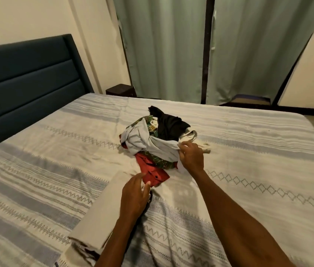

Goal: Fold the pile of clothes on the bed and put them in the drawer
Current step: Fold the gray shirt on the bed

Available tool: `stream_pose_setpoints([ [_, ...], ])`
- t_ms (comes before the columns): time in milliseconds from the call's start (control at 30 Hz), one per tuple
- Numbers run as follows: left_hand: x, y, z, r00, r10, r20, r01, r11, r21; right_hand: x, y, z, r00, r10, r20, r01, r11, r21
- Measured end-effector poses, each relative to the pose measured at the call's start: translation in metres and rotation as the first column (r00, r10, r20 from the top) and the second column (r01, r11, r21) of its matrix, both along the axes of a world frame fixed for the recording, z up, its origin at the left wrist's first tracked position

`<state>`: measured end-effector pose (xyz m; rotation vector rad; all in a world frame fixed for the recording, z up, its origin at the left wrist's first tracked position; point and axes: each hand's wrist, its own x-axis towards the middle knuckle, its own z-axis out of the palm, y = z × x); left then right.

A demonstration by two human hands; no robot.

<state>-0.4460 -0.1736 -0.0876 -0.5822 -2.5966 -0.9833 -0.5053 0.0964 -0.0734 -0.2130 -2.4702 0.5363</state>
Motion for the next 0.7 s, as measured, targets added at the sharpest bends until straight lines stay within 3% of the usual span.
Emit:
stream_pose_setpoints([
  [67, 0.006, 0.011, 0.004, 0.998, 0.003, 0.069, -0.009, 0.996, 0.085, 0.025, -0.008, 0.003, 0.989, 0.105, -0.105, -0.130, 0.957, -0.260],
  [167, 0.013, 0.037, 0.015, 0.967, -0.032, 0.252, -0.039, 0.962, 0.271, 0.075, -0.014, 0.000, 0.991, 0.127, -0.049, -0.131, 0.789, -0.601],
  [233, 0.019, 0.052, 0.020, 0.917, -0.110, 0.384, -0.051, 0.922, 0.384, 0.112, -0.015, -0.005, 0.983, 0.160, -0.087, -0.170, 0.636, -0.753],
  [267, 0.022, 0.060, 0.020, 0.912, -0.127, 0.390, -0.028, 0.929, 0.368, 0.131, -0.015, -0.006, 0.975, 0.186, -0.119, -0.208, 0.595, -0.777],
  [300, 0.029, 0.068, 0.018, 0.917, -0.135, 0.376, 0.023, 0.957, 0.288, 0.153, -0.014, -0.003, 0.964, 0.215, -0.155, -0.252, 0.562, -0.788],
  [367, 0.040, 0.082, 0.005, 0.936, -0.065, 0.345, 0.114, 0.986, -0.124, 0.187, -0.009, -0.001, 0.946, 0.247, -0.209, -0.307, 0.483, -0.820],
  [433, 0.063, 0.097, -0.005, 0.955, -0.011, 0.297, 0.168, 0.844, -0.509, 0.222, 0.002, 0.002, 0.942, 0.260, -0.214, -0.309, 0.413, -0.857],
  [500, 0.090, 0.112, -0.010, 0.940, -0.104, 0.325, 0.292, 0.740, -0.606, 0.256, 0.022, 0.000, 0.943, 0.291, -0.161, -0.271, 0.392, -0.879],
  [600, 0.128, 0.130, -0.016, 0.797, -0.283, 0.533, 0.515, 0.780, -0.356, 0.301, 0.063, -0.011, 0.970, 0.238, -0.044, -0.127, 0.345, -0.930],
  [700, 0.168, 0.153, -0.011, 0.696, -0.391, 0.602, 0.567, 0.814, -0.127, 0.348, 0.105, -0.018, 0.997, 0.075, 0.002, -0.015, 0.228, -0.974],
])
